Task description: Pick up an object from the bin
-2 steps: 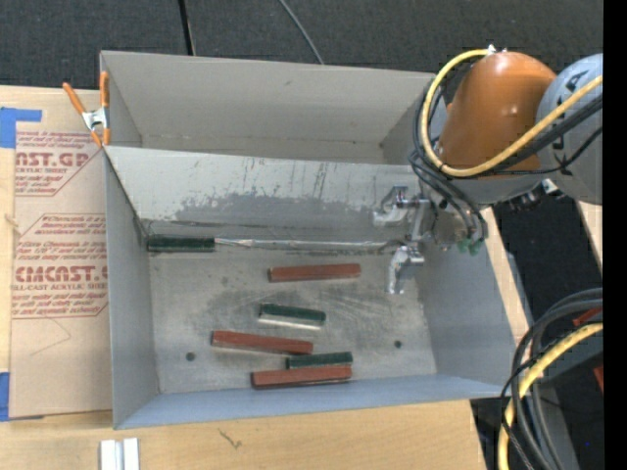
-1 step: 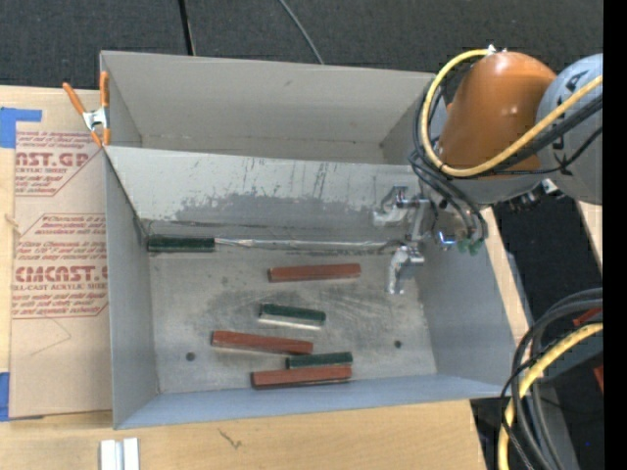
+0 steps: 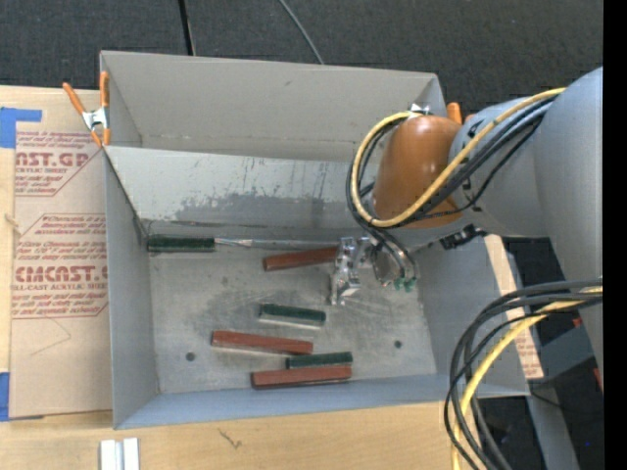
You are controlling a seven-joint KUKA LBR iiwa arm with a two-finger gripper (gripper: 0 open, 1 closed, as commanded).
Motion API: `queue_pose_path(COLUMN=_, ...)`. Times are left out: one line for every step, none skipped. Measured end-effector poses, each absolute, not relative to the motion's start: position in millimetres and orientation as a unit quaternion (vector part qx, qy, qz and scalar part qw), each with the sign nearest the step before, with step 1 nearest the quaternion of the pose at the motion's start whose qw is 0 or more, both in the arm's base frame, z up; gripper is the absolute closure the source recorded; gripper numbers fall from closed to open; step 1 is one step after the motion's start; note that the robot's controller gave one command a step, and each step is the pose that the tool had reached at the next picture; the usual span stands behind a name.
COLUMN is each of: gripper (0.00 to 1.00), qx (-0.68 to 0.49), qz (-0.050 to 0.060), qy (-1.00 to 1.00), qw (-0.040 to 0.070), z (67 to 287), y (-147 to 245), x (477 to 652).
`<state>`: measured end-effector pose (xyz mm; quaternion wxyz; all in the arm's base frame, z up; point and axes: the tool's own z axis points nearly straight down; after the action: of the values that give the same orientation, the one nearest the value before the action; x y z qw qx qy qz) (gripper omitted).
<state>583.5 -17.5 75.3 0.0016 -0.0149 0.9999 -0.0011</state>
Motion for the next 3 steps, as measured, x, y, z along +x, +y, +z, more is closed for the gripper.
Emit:
queue_pose_path(gripper=0.0, qx=-0.015, qz=0.0, qy=1.0, qw=0.002, z=73, y=-16, x=582.6)
queue_pose_path(gripper=0.0, qx=-0.015, qz=0.0, qy=1.0, qw=0.002, z=73, y=-16, x=582.7)
queue_pose_path(gripper=0.0, qx=-0.048, qz=-0.001, qy=0.999, qw=0.0, z=88, y=11, x=551.4)
